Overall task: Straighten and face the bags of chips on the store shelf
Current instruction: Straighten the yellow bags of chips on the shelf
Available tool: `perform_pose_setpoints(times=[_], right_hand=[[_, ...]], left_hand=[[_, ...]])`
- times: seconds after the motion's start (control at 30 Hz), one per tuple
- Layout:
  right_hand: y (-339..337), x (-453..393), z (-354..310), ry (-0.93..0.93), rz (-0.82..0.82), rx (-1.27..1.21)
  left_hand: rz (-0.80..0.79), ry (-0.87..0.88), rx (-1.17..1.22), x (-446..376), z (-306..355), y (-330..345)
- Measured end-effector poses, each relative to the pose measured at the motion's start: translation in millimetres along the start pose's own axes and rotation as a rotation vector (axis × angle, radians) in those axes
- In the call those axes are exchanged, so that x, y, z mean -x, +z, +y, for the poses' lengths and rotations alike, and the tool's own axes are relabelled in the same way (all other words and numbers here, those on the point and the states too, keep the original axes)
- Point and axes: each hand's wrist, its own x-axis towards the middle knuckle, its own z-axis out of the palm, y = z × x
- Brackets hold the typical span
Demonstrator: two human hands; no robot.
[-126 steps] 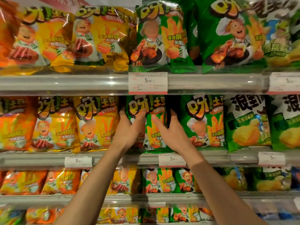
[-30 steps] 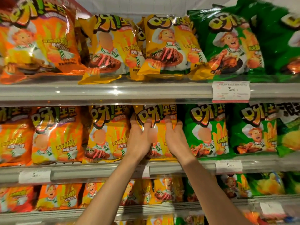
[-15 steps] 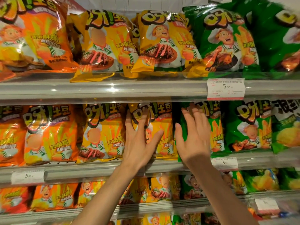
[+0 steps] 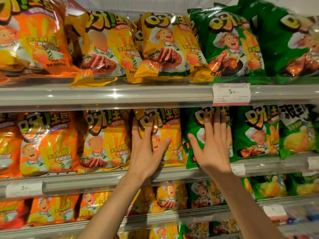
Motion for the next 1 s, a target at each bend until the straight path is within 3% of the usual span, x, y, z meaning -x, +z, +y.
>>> perform_pose_setpoints(times=[0.13,0.23,0.3,0.43,0.6,0.7,0.83,0.93,1.0], right_hand=[[-18,21,-22,0.111,0.098,-0.218],[-21,52,-47,0.060,0.207,-0.332],[-21,71,-63,0.113,0.143,-0.407],[-10,106,-92,0.249,-0.245,-0.634],[5,129,-114,0.296,-0.344,-0.695],[7,121,-115,0.257,-0.314,-0.692],[11,92,-127,0.169,-0.336,-0.715],[15,67,-140,-0.011,-0.249,-0.618],[17,52,-156,0.069,-0.280,-0.818]], left_hand=[[-0.011,0.023,0.137,15,-14,-35],[-0.039,0.050,0.245,36,-27,-69],[-0.055,0.027,0.302,51,-38,-93],[-0.077,-0.085,0.397,77,-63,-133],[0.061,-0.241,0.371,97,-94,-166],[0.128,-0.291,0.385,98,-100,-171],[0.178,-0.251,0.338,86,-93,-170],[0.211,-0.199,0.290,69,-83,-167],[0.215,-0.165,0.265,56,-79,-164]])
